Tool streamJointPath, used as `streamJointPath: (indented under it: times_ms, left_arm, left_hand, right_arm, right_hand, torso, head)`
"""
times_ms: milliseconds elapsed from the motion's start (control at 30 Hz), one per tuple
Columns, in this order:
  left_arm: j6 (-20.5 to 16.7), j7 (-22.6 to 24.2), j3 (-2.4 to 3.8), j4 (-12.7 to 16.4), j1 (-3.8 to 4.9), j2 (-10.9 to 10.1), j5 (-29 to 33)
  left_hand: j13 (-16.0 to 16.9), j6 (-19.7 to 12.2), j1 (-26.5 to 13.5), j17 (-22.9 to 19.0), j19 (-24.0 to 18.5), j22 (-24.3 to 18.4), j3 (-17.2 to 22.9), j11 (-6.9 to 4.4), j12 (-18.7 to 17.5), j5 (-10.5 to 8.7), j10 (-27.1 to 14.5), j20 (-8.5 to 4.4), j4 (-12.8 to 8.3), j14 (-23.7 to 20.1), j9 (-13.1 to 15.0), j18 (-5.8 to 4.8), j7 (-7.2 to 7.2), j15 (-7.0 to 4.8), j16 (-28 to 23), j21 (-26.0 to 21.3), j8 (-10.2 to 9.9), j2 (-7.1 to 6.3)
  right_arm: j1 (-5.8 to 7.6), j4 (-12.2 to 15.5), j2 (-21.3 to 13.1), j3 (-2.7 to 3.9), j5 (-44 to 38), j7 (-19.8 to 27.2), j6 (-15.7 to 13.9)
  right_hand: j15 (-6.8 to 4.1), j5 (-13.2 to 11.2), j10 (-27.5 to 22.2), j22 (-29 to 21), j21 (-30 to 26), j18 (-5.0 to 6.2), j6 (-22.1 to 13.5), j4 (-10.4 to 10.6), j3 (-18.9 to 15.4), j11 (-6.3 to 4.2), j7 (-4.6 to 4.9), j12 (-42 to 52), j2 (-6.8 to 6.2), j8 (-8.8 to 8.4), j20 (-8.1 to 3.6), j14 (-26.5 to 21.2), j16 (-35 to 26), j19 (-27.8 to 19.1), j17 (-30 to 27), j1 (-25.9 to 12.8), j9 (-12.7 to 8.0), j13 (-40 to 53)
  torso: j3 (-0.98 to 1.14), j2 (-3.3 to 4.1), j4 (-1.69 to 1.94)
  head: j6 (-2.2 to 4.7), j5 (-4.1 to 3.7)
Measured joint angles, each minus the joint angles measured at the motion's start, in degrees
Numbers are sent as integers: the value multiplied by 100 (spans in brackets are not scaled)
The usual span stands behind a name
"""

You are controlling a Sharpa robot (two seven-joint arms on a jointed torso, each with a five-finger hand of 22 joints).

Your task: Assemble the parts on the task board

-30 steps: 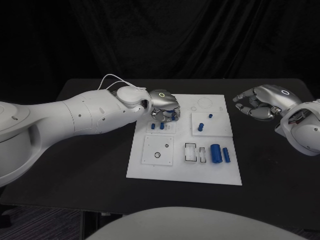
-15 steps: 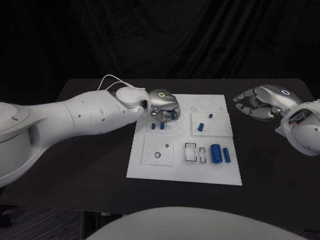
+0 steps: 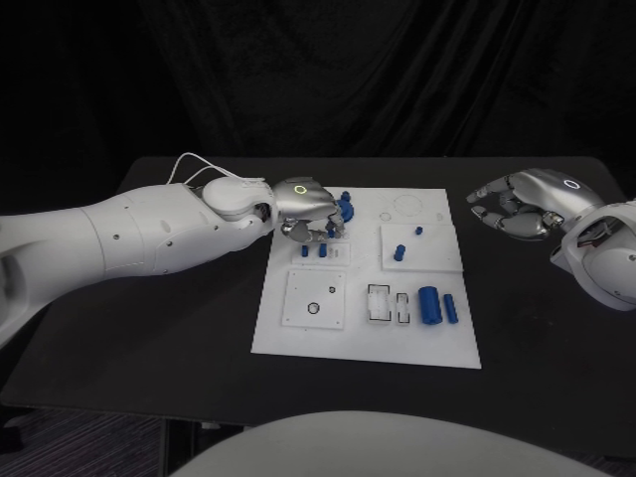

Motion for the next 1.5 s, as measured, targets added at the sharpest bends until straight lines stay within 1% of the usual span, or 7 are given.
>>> streamJointPath:
  times_ms: [167, 267, 400, 633, 1033, 1267, 1500]
  left_arm:
    - [-119, -48, 9, 312, 99, -323, 0]
    - [-158, -80, 8, 464, 114, -452, 0]
    - [-150, -111, 5, 578, 120, -522, 0]
    - [-12, -160, 4, 570, 120, -504, -1]
    - [127, -246, 4, 297, 70, -318, -1]
    - [135, -295, 3, 167, 60, -266, -2]
    - [149, -329, 3, 82, 42, -213, -2]
  left_hand:
    - [-28, 39, -8, -33, 0, 0, 0, -3, -59, -25, 16, 0, 0, 0, 1, 0, 22, 0, 0, 0, -2, -9]
    - [-38, 39, -33, -41, 0, 0, 1, -1, -84, -25, 20, 0, 0, 0, 2, 0, 22, 0, 0, 0, -2, -33]
    - [-64, 39, -41, -79, 0, 0, 18, -1, -117, -69, 22, 0, 17, 0, 2, 1, 22, 0, 0, 0, -13, -24]
    - [-108, 38, -101, -130, 0, 0, 41, 0, -193, -100, 39, 0, 40, 0, -1, 1, 22, 0, -29, -30, -22, -25]
    - [-136, 37, -101, -89, 0, 0, 56, 28, -216, -102, 111, 0, 25, -1, -1, 1, 21, 1, -28, -30, -45, -26]
    - [-156, 37, -101, -137, 0, 0, 72, 29, -259, -103, 111, 0, 9, -1, 2, 2, 21, 1, -28, -30, -67, -26]
    - [-167, 37, -101, -162, -1, 0, 72, 29, -259, -113, 111, 0, 9, -1, 2, 2, 21, 1, -36, -35, -89, -26]
  right_arm:
    - [0, -1, -2, 0, 0, -2, 5]
    - [0, -1, -5, 0, 0, -3, 13]
    - [0, -2, -5, 0, 0, -5, 26]
    - [0, -5, -1, 0, 0, -6, 54]
    - [0, -12, 22, 0, 0, -6, 97]
    - [0, -19, 27, 0, 1, -6, 115]
    - [0, -24, 39, 0, 1, -6, 125]
  right_hand:
    - [0, 0, 0, 0, 0, 0, 0, 0, 0, 0, 0, 0, 0, 0, 0, 0, 0, 0, 0, 0, 0, 0]
    - [0, 0, 0, 0, -16, 0, 0, 0, 0, 0, 0, 0, 0, 0, 0, 0, 0, 0, 0, 0, 0, 0]
    - [0, 0, 0, 0, -27, 0, 0, 0, 0, 0, 0, 0, 0, 0, 0, 0, 0, 0, 0, 0, 0, 0]
    - [0, 0, 0, 0, -27, 0, 0, 0, 0, 0, 0, 1, 0, 0, 0, 0, 0, 0, 0, 0, 0, 0]
    - [0, 0, 0, 0, -26, 0, 0, 0, 0, 0, 0, 1, 0, 0, 0, 0, 0, 0, 0, 0, 1, 0]
    - [0, 0, 0, 0, -27, 0, 0, 0, 0, 0, 0, 1, 0, 0, 0, 0, 0, 0, 0, 0, 1, 0]
    - [0, 0, 0, 0, -26, 0, 0, 0, 0, 0, 0, 1, 0, 0, 0, 0, 0, 0, 0, 0, 1, 0]
  torso:
    - [-1, -7, 16]
    - [-1, -7, 23]
    - [-8, -1, 27]
    - [-16, 3, 16]
    - [-15, 9, 4]
    - [-5, 4, 5]
    - [-2, -3, 4]
  head:
    - [0, -23]
    - [0, -24]
    - [0, -16]
    - [0, -14]
    - [0, -38]
    - [0, -21]
    - [0, -9]
